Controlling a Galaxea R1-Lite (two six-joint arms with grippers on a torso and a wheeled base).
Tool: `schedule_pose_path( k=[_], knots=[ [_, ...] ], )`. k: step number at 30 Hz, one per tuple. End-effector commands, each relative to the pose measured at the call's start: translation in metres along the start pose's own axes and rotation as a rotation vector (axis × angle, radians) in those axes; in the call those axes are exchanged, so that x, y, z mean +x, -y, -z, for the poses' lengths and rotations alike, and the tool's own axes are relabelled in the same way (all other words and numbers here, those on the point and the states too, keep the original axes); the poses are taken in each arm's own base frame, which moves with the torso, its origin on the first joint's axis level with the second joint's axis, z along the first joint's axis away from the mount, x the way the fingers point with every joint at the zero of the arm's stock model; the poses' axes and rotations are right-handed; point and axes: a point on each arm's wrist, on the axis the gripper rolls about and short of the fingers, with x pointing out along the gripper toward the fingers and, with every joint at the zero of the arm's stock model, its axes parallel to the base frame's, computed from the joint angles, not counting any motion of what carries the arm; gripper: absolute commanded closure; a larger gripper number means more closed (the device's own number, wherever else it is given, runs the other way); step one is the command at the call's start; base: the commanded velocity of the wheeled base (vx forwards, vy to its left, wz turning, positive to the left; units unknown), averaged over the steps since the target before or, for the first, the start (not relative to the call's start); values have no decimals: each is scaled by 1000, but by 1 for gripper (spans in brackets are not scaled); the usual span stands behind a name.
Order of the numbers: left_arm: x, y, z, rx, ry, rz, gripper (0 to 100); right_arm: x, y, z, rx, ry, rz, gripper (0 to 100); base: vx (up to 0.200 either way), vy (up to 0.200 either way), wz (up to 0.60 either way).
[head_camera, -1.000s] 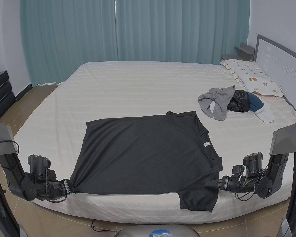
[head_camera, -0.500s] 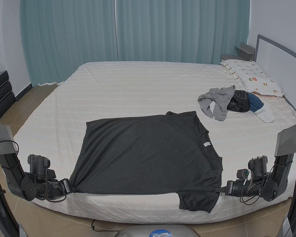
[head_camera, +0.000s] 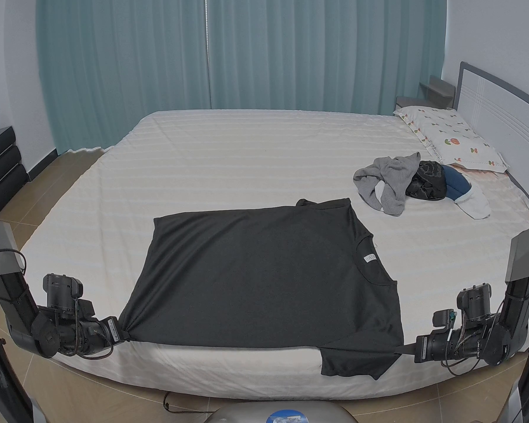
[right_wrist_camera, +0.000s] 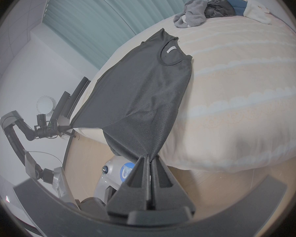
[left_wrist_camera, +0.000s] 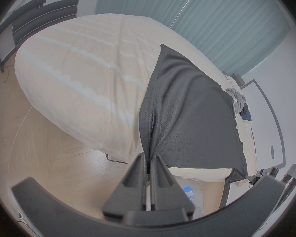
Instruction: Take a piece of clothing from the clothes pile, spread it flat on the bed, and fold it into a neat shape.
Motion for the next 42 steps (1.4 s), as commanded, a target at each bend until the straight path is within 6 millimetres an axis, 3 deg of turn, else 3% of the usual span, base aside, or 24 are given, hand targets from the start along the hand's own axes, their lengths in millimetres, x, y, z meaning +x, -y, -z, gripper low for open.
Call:
schedule_pose_path(
  k=[1, 22, 42],
  knots=[
    [-4, -1, 1, 19, 5, -7, 100, -4, -2, 3, -18, -5, 1, 100, 0, 0, 0],
    [-17, -11, 16, 148, -30, -42, 100, -24, -8, 30, -204, -94, 10, 100, 0, 0, 0],
    [-34, -15, 38, 309, -81, -99, 100, -45, -17, 35, -269, -153, 15, 100, 0, 0, 0]
  ],
)
